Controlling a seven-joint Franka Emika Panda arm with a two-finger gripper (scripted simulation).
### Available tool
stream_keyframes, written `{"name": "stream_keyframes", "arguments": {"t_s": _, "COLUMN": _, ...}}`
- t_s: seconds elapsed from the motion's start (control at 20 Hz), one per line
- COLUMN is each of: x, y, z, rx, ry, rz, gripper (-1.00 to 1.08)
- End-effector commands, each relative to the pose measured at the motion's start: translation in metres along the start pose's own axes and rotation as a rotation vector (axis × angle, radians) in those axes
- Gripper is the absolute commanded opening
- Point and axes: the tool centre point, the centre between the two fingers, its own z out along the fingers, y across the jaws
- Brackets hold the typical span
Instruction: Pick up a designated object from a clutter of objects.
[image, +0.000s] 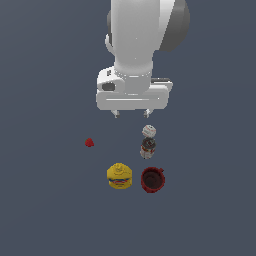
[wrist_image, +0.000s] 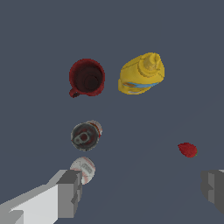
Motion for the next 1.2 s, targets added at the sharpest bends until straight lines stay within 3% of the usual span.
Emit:
{"name": "stream_keyframes", "arguments": {"t_s": 0.0, "x": 0.0, "y": 0.0, "z": 0.0, "rx": 0.0, "ry": 0.0, "rz": 0.0, "gripper": 1.08}}
{"name": "stream_keyframes", "arguments": {"t_s": 0.65, "x": 0.0, "y": -0.003, "z": 0.004, "rx": 0.009, "ry": -0.013, "rz": -0.02, "gripper": 1.08}}
{"name": "stream_keyframes", "arguments": {"t_s": 1.15, "x": 0.021, "y": -0.015, "z": 0.015, "rx": -0.016, "ry": -0.058, "rz": -0.086, "gripper": 1.08}}
